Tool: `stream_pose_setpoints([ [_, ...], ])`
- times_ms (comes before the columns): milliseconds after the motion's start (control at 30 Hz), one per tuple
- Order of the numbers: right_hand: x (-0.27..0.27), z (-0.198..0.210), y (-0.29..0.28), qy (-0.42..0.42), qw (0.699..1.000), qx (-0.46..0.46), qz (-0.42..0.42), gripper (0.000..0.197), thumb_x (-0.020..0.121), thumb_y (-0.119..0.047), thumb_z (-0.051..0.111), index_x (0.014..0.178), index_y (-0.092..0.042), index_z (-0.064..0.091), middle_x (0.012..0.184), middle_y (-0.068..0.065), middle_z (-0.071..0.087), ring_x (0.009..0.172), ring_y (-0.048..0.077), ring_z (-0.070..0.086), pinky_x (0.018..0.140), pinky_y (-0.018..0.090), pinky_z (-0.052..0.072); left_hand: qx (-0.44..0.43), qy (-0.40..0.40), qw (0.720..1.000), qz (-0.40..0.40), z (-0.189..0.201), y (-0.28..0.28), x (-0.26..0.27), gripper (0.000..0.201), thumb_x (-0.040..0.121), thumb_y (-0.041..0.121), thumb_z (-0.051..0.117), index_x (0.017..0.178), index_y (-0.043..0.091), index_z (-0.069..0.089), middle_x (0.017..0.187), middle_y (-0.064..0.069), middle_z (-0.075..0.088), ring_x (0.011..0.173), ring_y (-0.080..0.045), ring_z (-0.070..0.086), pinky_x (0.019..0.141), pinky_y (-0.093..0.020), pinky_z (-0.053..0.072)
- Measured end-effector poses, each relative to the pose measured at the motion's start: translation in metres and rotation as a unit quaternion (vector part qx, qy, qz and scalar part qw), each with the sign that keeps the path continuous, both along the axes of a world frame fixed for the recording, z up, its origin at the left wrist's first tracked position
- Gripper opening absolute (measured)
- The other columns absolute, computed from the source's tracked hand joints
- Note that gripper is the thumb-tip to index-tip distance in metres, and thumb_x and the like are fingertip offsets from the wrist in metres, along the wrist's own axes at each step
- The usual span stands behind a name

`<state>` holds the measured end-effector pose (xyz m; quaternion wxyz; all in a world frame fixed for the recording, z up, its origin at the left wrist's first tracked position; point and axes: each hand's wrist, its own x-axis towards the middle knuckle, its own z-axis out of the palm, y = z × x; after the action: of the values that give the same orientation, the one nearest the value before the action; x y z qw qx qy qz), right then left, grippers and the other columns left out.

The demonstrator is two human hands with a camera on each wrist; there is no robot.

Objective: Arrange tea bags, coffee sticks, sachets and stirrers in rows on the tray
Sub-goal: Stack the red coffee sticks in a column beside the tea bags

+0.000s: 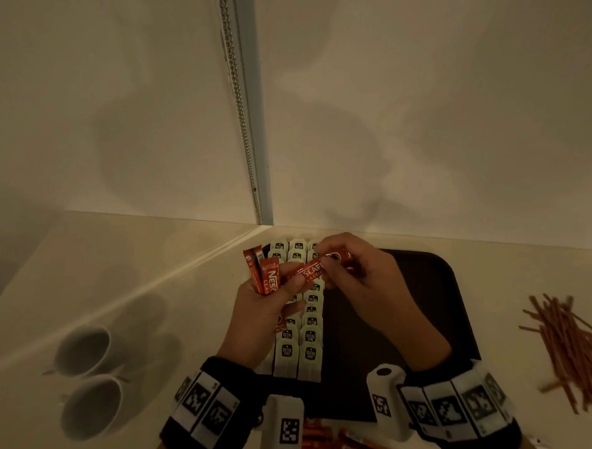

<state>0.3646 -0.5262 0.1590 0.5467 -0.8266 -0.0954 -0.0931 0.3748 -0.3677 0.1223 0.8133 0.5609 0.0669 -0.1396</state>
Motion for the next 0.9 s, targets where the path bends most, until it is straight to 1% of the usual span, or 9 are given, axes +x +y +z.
stream_pose_setpoints([
  [100, 0.0, 0.001, 0.002, -0.04, 0.998, -0.038, -0.005, 0.014, 0.084, -0.02, 0.063, 0.096, -0.028, 0.064, 0.091, -0.016, 0.058, 0.082, 0.004, 0.06, 0.071, 0.018, 0.053, -0.061, 0.0, 0.998, 0.004, 0.004, -0.002, 0.0, 0.023, 0.073, 0.01, 0.064, 0.095, 0.009, 0.068, 0.086, -0.007, 0.074, 0.078, -0.017, 0.071, 0.068, -0.019, 0.056],
  [200, -0.002, 0.006, 0.003, -0.026, 0.999, -0.027, -0.002, 0.02, 0.081, -0.027, 0.062, 0.101, -0.028, 0.062, 0.087, -0.017, 0.061, 0.08, 0.002, 0.061, 0.07, 0.012, 0.05, -0.08, -0.011, 0.997, 0.017, 0.006, -0.003, -0.001, 0.018, 0.07, 0.008, 0.063, 0.086, 0.008, 0.07, 0.08, -0.007, 0.074, 0.074, -0.017, 0.071, 0.067, -0.018, 0.056],
  [367, 0.002, 0.005, -0.007, 0.06, 0.997, 0.051, -0.003, 0.011, 0.084, -0.01, 0.064, 0.094, -0.014, 0.067, 0.077, 0.001, 0.067, 0.067, 0.01, 0.065, 0.064, 0.019, 0.054, -0.046, -0.028, 0.998, 0.024, 0.011, 0.004, 0.004, 0.018, 0.071, 0.008, 0.064, 0.088, 0.007, 0.067, 0.079, -0.003, 0.074, 0.072, -0.013, 0.072, 0.063, -0.015, 0.055],
  [467, 0.002, 0.001, -0.012, 0.104, 0.99, 0.095, -0.011, 0.014, 0.083, -0.009, 0.064, 0.093, -0.017, 0.067, 0.08, 0.007, 0.068, 0.069, 0.011, 0.066, 0.066, 0.018, 0.054, -0.022, -0.043, 0.998, 0.027, 0.014, 0.007, 0.008, 0.017, 0.07, 0.009, 0.066, 0.087, 0.008, 0.069, 0.08, -0.004, 0.075, 0.073, -0.014, 0.072, 0.063, -0.014, 0.054],
  [600, 0.003, -0.004, -0.018, 0.151, 0.98, 0.127, -0.007, 0.021, 0.084, -0.006, 0.061, 0.096, -0.023, 0.067, 0.091, 0.009, 0.069, 0.084, 0.017, 0.068, 0.078, 0.025, 0.056, -0.007, -0.041, 0.999, 0.015, 0.017, 0.009, 0.013, 0.016, 0.076, 0.009, 0.065, 0.091, 0.008, 0.07, 0.085, -0.007, 0.075, 0.08, -0.018, 0.072, 0.068, -0.017, 0.055],
  [667, 0.003, -0.005, -0.02, 0.156, 0.98, 0.123, -0.003, 0.021, 0.084, -0.005, 0.061, 0.096, -0.021, 0.067, 0.089, 0.008, 0.07, 0.082, 0.016, 0.067, 0.076, 0.023, 0.055, 0.016, -0.038, 0.999, 0.005, 0.018, 0.009, 0.014, 0.012, 0.082, 0.007, 0.063, 0.091, 0.009, 0.07, 0.083, -0.007, 0.075, 0.077, -0.017, 0.073, 0.064, -0.016, 0.055],
  [733, 0.006, -0.006, -0.026, 0.158, 0.978, 0.132, -0.023, 0.019, 0.084, -0.004, 0.062, 0.096, -0.018, 0.068, 0.086, 0.005, 0.071, 0.082, 0.014, 0.066, 0.075, 0.021, 0.054, 0.045, -0.023, 0.999, 0.001, 0.02, 0.009, 0.013, 0.014, 0.087, 0.018, 0.059, 0.094, 0.012, 0.069, 0.08, -0.004, 0.075, 0.074, -0.017, 0.072, 0.062, -0.019, 0.056],
  [800, 0.012, -0.013, -0.04, 0.164, 0.972, 0.154, -0.065, 0.018, 0.084, -0.006, 0.063, 0.096, -0.019, 0.068, 0.091, 0.003, 0.071, 0.089, 0.015, 0.066, 0.08, 0.026, 0.054, 0.085, 0.0, 0.996, 0.014, 0.019, 0.011, 0.013, 0.024, 0.093, 0.031, 0.053, 0.091, 0.013, 0.068, 0.062, 0.0, 0.066, 0.06, -0.018, 0.068, 0.057, -0.024, 0.056],
  [900, 0.026, -0.038, -0.067, 0.176, 0.968, 0.121, -0.133, 0.018, 0.086, -0.008, 0.061, 0.092, -0.024, 0.067, 0.101, 0.002, 0.067, 0.1, 0.018, 0.063, 0.084, 0.032, 0.055, 0.101, 0.033, 0.994, 0.033, 0.014, 0.017, 0.015, 0.032, 0.097, 0.037, 0.046, 0.088, 0.012, 0.062, 0.051, 0.004, 0.036, 0.04, -0.012, 0.04, 0.041, -0.021, 0.039],
])
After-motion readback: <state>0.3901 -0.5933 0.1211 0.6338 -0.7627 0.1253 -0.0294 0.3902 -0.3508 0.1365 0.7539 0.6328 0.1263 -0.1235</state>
